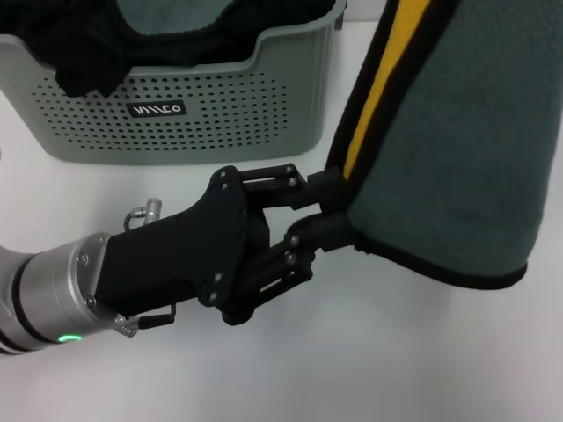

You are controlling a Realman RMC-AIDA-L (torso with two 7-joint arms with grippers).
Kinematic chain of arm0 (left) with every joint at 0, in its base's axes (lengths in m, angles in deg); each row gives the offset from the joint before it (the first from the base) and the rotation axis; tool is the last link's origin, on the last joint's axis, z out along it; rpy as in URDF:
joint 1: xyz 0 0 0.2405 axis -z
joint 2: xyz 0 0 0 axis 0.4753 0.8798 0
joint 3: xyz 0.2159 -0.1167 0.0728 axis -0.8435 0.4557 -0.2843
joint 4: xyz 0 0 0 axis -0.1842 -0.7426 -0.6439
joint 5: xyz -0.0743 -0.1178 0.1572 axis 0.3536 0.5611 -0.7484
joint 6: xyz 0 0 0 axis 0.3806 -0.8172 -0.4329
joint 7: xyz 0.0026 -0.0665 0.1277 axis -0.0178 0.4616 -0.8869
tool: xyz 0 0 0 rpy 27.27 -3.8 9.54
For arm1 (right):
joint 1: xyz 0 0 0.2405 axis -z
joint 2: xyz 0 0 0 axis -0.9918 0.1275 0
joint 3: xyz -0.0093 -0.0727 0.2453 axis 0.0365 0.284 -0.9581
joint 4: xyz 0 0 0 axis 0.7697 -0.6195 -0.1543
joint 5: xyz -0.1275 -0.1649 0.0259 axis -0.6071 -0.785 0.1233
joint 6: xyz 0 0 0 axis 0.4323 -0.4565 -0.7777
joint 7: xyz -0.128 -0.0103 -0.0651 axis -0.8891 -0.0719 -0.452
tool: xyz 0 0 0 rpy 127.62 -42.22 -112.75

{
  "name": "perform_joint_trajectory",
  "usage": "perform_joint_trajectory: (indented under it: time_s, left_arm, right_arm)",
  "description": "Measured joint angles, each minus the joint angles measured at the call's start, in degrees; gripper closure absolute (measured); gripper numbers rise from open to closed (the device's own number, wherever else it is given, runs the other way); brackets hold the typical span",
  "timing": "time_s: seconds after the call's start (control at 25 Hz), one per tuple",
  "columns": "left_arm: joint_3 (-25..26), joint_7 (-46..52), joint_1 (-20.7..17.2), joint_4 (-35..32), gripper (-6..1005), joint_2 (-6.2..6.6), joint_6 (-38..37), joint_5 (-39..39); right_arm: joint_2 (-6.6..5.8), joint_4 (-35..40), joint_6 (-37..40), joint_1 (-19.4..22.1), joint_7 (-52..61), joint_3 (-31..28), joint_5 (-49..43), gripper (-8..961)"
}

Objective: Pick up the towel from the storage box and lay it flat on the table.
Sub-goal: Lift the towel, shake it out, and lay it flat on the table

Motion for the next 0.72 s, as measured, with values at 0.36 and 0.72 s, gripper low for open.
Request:
perform_joint_trajectory:
  time_s: [0.36,0.72]
  left_arm:
    - [0.0,-0.1,0.2,0.0,709,-0.15,0.0,-1.0]
    - [0.0,-0.1,0.6,0.0,711,-0.15,0.1,-1.3]
  right_arm:
    - [-0.29,-0.5,-0.1,0.0,-0.2,0.1,2.3,900]
    - [0.20,-0.5,0.6,-1.0,-0.3,0.2,2.2,898]
